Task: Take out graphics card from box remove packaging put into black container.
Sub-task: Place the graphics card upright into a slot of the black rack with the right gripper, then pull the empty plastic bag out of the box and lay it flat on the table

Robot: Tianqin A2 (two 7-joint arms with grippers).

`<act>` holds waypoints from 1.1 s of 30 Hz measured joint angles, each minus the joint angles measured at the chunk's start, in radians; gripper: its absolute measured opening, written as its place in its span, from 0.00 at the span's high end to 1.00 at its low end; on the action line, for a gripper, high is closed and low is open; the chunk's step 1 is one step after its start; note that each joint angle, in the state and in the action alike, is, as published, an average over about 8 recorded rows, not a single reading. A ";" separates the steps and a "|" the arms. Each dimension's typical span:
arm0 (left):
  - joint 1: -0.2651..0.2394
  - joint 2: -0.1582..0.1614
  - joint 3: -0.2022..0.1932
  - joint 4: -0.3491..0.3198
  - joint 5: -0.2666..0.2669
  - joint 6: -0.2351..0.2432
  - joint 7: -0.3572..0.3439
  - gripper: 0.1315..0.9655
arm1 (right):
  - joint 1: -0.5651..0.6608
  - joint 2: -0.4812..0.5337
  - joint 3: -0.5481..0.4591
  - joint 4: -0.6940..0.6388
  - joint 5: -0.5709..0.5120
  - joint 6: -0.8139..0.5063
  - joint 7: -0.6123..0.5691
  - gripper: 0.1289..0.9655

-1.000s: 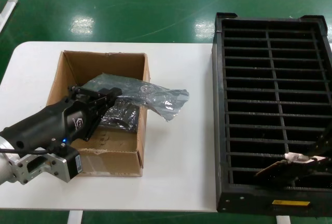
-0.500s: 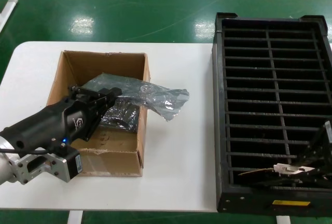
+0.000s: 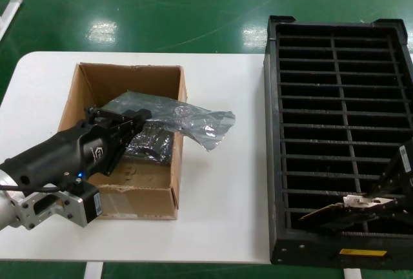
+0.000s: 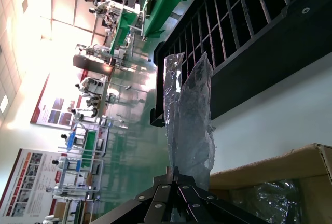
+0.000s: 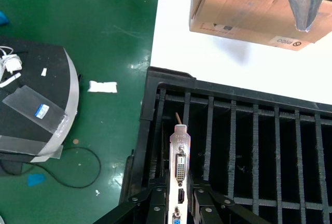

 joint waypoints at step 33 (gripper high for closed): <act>0.000 0.000 0.000 0.000 0.000 0.000 0.000 0.99 | -0.067 -0.007 0.103 -0.028 0.068 0.143 -0.014 0.51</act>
